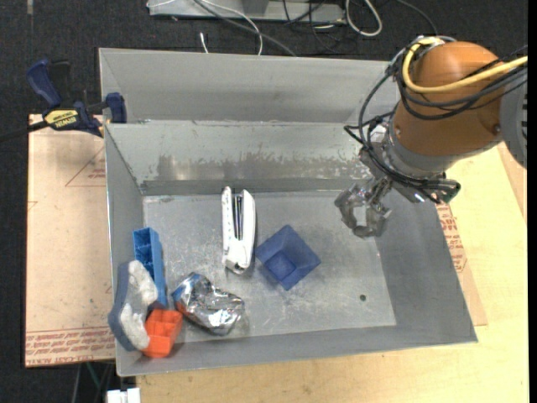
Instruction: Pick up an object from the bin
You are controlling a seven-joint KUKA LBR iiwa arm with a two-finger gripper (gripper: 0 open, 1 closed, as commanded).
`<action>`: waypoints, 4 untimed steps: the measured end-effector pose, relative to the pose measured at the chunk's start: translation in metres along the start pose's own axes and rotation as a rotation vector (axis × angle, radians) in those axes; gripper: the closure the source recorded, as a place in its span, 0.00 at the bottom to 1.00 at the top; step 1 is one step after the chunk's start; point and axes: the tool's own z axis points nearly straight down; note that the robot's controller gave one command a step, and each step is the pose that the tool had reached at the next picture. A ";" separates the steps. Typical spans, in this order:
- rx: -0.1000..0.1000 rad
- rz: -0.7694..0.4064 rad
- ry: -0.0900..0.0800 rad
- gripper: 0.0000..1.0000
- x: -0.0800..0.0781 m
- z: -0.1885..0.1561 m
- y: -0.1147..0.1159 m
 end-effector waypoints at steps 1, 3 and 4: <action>-0.006 -0.238 -0.001 1.00 -0.049 0.038 -0.001; 0.000 -0.460 -0.007 1.00 -0.080 0.078 0.006; -0.001 -0.476 -0.008 1.00 -0.075 0.079 -0.002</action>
Offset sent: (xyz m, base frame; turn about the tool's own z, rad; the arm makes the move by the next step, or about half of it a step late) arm 0.0257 0.0530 -0.0630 -0.3585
